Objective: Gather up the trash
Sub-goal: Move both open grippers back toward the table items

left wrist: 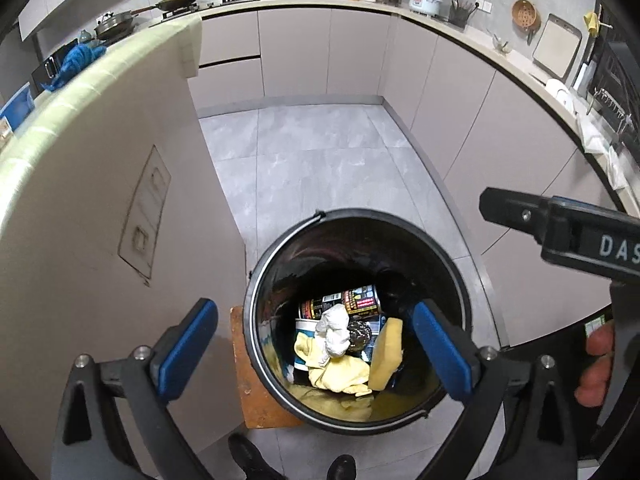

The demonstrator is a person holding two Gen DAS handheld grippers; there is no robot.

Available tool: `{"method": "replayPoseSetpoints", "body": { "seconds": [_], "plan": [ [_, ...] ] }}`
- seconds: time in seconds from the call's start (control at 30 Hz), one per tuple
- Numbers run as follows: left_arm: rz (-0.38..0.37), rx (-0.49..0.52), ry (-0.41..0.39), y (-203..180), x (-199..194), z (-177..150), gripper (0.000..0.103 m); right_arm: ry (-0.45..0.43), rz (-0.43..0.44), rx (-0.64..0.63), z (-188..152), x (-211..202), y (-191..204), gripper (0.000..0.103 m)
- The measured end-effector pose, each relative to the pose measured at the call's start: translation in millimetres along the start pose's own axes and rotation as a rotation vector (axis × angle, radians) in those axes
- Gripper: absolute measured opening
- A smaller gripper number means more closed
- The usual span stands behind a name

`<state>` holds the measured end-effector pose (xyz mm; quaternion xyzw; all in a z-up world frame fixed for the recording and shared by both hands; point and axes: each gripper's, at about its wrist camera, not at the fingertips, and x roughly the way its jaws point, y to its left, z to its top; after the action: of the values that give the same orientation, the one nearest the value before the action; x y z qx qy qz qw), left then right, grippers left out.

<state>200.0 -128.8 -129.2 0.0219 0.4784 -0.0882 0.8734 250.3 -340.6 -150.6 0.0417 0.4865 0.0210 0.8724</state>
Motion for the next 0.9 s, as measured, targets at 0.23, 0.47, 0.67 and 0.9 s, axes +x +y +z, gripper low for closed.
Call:
{"method": "replayPoseSetpoints", "body": {
  "seconds": [0.23,0.47,0.67,0.9],
  "plan": [
    [0.038,-0.019,-0.117,15,-54,16,0.103,-0.055,0.016,-0.016,12,-28,9,0.103],
    [0.112,-0.128,-0.186,71,-101,25,0.103,-0.074,0.020,-0.086,33,-54,51,0.103],
    [0.192,-0.258,-0.240,147,-134,16,0.103,-0.135,0.085,-0.146,46,-73,109,0.103],
    [0.273,-0.310,-0.292,214,-153,10,0.103,-0.165,0.147,-0.229,53,-84,187,0.103]
  ]
}}
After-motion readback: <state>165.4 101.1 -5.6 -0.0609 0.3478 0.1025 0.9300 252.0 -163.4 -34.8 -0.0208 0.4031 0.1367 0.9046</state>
